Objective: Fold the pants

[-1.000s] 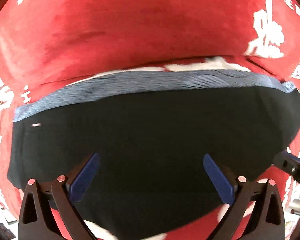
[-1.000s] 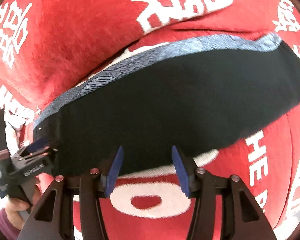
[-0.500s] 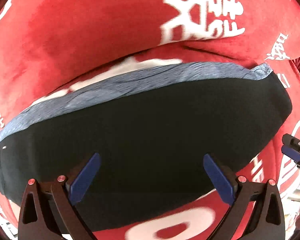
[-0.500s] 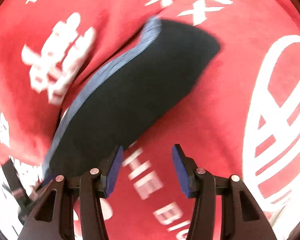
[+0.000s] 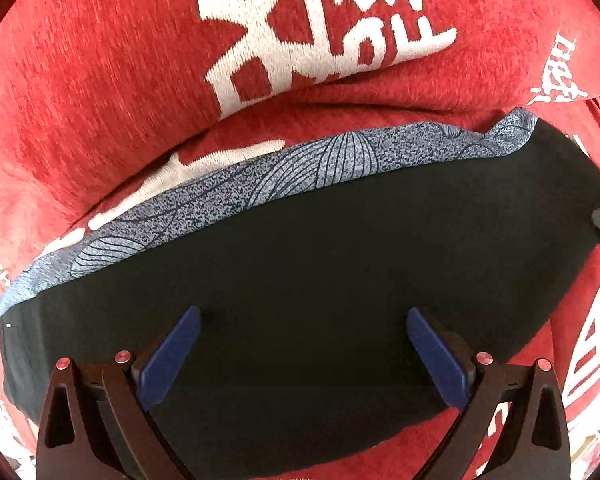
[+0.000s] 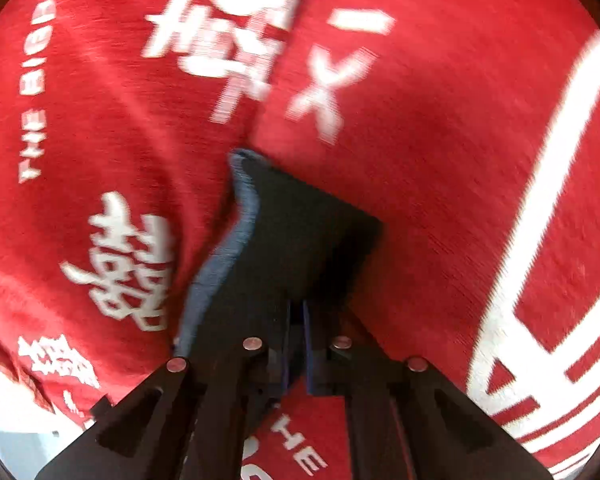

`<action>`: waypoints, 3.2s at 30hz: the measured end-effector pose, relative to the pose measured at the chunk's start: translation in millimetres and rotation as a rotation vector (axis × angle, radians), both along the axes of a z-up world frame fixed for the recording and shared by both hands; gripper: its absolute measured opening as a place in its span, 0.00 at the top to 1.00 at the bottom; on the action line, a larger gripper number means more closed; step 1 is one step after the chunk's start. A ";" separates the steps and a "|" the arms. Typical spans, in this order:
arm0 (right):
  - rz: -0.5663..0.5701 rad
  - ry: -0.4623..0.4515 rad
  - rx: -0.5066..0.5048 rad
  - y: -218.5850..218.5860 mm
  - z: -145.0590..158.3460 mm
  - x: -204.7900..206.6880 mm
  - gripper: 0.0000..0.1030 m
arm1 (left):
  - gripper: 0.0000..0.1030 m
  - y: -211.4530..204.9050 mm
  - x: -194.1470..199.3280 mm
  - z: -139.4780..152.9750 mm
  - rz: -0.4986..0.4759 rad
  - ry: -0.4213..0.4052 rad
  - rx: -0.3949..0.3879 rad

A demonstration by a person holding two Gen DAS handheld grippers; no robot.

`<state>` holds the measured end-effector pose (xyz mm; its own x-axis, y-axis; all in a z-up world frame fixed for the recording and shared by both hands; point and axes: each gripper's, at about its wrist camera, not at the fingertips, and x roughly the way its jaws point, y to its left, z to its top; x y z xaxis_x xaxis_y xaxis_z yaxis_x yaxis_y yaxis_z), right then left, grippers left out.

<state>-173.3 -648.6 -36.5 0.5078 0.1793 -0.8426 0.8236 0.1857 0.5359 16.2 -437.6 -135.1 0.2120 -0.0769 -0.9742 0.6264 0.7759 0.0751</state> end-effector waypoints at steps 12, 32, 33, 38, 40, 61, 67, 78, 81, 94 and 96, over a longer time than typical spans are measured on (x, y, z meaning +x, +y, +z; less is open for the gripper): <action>0.113 0.105 0.045 17.0 -27.4 -4.7 0.89 | 0.00 -10.5 -11.8 -10.8 0.000 0.005 0.005; 0.031 -0.089 0.177 26.1 -64.8 -11.7 0.59 | 0.00 -21.9 -13.5 -15.7 0.009 -0.013 0.007; 0.025 -0.108 0.175 25.4 -67.3 -7.5 0.59 | 0.00 -21.2 -14.0 -15.8 0.011 -0.013 0.004; -0.012 -0.148 0.168 21.6 -78.1 20.2 0.58 | 0.00 -19.3 -11.2 -12.1 0.024 -0.001 0.010; -0.029 -0.140 0.160 18.7 -72.6 23.7 0.87 | 0.00 -18.5 -4.7 0.6 0.054 -0.039 -0.011; 0.447 -0.105 -0.313 95.3 71.1 100.9 0.87 | 0.00 -1.7 30.9 20.7 0.069 -0.126 -0.048; 0.729 -0.016 -0.542 186.0 99.2 145.8 0.86 | 0.00 95.1 50.4 42.1 0.138 -0.117 -0.064; 1.071 0.189 -0.576 380.9 2.0 225.5 0.74 | 0.00 264.9 79.9 28.4 0.353 -0.073 0.046; 1.142 0.316 -0.674 415.1 -19.1 230.6 0.63 | 0.00 292.1 87.3 27.5 0.397 -0.063 0.032; 0.748 0.023 -0.097 335.8 20.4 174.2 0.46 | 0.02 253.2 97.3 48.5 0.203 0.138 -0.260; 0.540 0.005 0.050 295.7 0.4 154.4 0.46 | 0.15 228.5 88.3 45.5 0.132 0.203 -0.309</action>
<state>-19.0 -352.8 -36.2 0.3280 0.4537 -0.8286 0.6204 0.5580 0.5511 104.5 -209.1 -89.6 0.0450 -0.3582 -0.9326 0.4976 0.8175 -0.2900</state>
